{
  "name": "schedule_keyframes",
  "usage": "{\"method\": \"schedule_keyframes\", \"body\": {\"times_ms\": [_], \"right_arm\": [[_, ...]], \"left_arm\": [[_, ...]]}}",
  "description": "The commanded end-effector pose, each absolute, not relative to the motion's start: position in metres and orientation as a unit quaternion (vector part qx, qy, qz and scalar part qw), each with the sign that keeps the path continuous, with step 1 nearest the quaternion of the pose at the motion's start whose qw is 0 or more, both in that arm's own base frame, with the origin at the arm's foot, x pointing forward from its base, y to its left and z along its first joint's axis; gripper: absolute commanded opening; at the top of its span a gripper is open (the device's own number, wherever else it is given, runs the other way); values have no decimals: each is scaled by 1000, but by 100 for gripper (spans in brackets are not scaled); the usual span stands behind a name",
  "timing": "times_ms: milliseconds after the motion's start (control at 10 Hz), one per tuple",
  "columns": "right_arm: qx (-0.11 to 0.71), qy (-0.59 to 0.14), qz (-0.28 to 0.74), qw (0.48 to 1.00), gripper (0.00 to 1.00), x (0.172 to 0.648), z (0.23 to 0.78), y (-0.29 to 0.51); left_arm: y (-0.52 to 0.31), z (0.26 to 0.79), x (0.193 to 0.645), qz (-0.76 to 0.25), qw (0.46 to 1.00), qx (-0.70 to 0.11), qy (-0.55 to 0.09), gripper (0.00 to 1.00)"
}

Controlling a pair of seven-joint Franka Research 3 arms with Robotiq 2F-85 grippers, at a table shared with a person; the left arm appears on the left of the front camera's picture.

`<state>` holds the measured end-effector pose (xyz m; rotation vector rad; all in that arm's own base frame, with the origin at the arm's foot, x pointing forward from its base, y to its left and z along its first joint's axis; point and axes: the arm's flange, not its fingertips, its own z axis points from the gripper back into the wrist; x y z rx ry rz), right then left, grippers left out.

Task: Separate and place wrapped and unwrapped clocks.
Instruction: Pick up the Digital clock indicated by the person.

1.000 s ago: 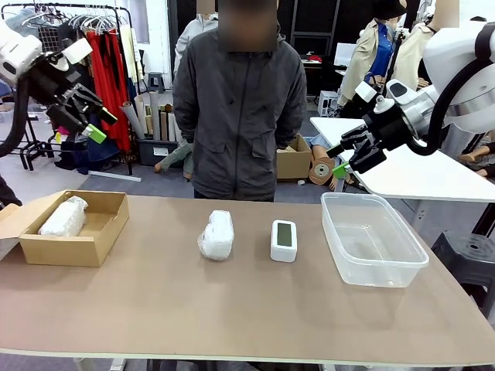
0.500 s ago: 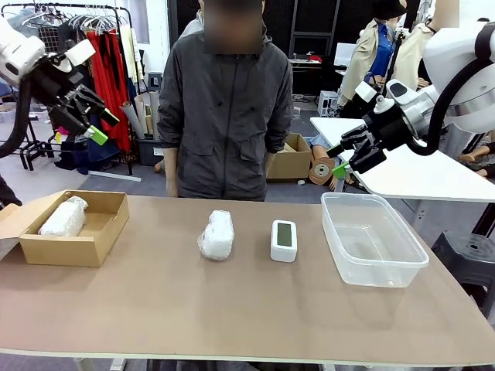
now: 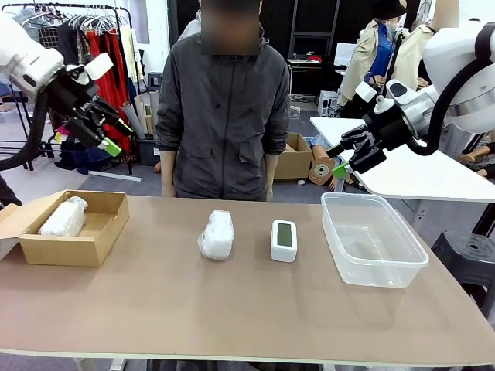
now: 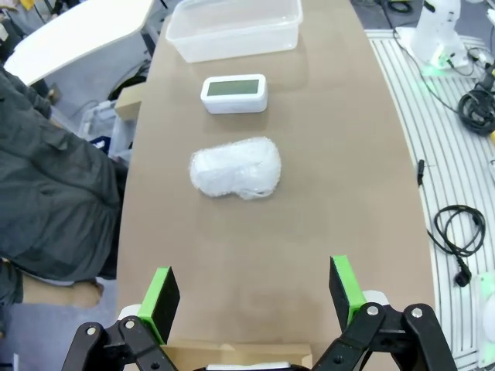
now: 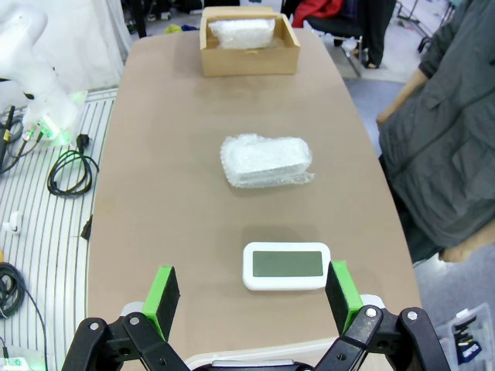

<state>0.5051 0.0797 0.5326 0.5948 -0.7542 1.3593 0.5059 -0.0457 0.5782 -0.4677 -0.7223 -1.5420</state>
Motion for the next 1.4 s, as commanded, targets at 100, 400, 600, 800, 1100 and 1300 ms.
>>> {"method": "schedule_keyframes", "body": {"times_ms": [100,400,600,800,1100,1300], "right_arm": [[264,-338,605,671,100,505,535,80],[264,-338,605,671,100,505,535,80],[264,-338,605,671,100,505,535,80],[264,-338,605,671,100,505,535,80],[264,-338,605,671,100,505,535,80],[264,-338,605,671,100,505,535,80]], "left_arm": [[-59,566,497,-679,633,-190,-318,100],[-59,565,505,-680,633,-198,-312,100],[-62,565,502,-678,634,-201,-313,100],[-62,565,502,-678,634,-201,-313,100],[-62,565,502,-678,634,-201,-313,100],[-62,565,502,-678,634,-201,-313,100]]}}
